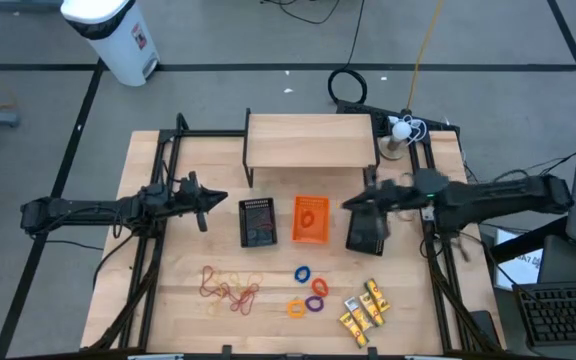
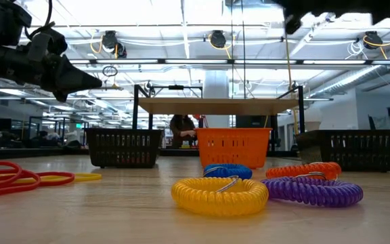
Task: Pick & Place Office Desk Supplies
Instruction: Put the crayon box into the right black bin
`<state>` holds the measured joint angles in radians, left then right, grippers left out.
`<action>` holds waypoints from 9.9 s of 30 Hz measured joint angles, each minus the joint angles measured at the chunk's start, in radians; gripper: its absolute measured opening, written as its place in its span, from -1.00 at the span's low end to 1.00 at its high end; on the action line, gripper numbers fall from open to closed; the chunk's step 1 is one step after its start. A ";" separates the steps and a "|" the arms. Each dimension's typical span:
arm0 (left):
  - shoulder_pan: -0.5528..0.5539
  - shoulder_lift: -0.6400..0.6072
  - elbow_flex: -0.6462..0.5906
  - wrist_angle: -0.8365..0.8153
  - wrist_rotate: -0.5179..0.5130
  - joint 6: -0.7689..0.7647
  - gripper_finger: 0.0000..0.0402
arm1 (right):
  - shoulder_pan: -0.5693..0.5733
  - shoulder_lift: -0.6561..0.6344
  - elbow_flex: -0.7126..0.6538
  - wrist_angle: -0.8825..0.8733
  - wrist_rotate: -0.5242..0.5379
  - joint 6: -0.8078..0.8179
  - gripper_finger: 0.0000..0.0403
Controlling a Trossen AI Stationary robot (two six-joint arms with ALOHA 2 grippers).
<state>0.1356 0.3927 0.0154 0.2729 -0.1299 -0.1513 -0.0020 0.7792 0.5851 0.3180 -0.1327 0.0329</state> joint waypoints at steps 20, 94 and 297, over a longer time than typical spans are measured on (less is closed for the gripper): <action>-0.045 0.000 0.000 0.041 0.001 0.049 -0.91 | 0.017 -0.642 -0.331 -0.204 0.051 0.060 -0.99; -0.158 0.000 0.001 -0.093 -0.116 0.070 -0.91 | 0.558 0.209 0.338 -0.901 0.527 0.535 -0.66; -0.158 0.000 0.001 -0.088 -0.150 0.041 -0.90 | 0.125 0.322 0.000 -0.928 0.363 0.601 -0.62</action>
<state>-0.0219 0.3924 0.0162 0.1844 -0.2802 -0.1105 0.1234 1.1012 0.5850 -0.6102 0.2307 0.6340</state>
